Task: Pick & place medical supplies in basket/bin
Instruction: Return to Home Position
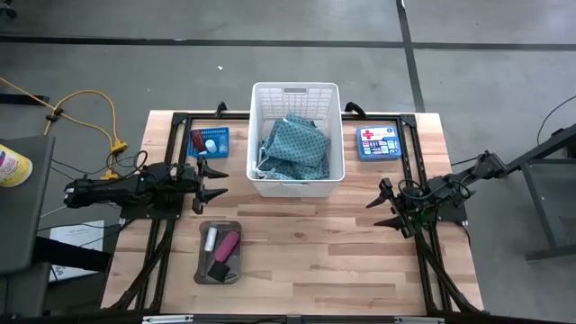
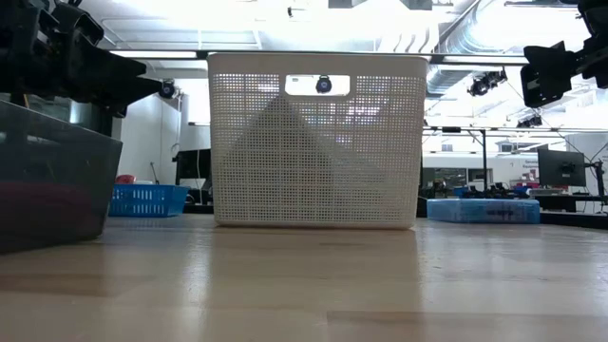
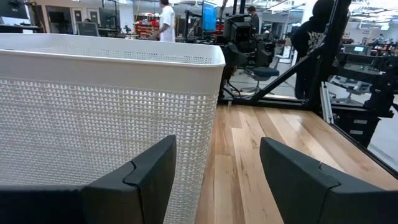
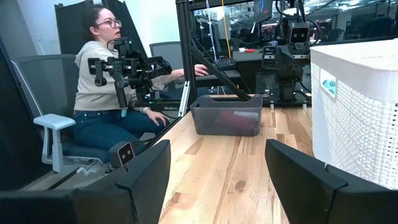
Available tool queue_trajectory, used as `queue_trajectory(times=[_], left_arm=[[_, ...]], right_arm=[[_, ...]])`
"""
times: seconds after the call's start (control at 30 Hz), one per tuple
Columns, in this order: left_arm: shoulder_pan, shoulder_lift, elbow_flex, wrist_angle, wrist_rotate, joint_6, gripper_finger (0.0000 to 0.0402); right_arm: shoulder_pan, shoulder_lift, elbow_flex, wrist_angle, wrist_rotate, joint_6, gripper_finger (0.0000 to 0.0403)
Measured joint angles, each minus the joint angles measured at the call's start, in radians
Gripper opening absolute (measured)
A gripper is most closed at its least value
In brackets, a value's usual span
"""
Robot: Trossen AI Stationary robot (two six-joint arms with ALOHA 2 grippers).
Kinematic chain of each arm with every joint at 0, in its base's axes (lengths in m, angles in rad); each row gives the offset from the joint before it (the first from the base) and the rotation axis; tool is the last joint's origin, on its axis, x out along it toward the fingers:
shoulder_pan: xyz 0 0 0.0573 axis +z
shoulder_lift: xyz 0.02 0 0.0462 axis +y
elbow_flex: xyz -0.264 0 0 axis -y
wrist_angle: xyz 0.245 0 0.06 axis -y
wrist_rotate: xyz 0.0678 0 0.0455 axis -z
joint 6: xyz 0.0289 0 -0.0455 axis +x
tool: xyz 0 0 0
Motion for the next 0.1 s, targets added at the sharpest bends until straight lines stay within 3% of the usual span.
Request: queue_trajectory(times=[0.1], left_arm=[[0.0, 0.0, 0.0, 0.0, 0.0, 0.0, 0.0224]], right_arm=[[0.0, 0.0, 0.0, 0.0, 0.0, 0.0, 0.0249]])
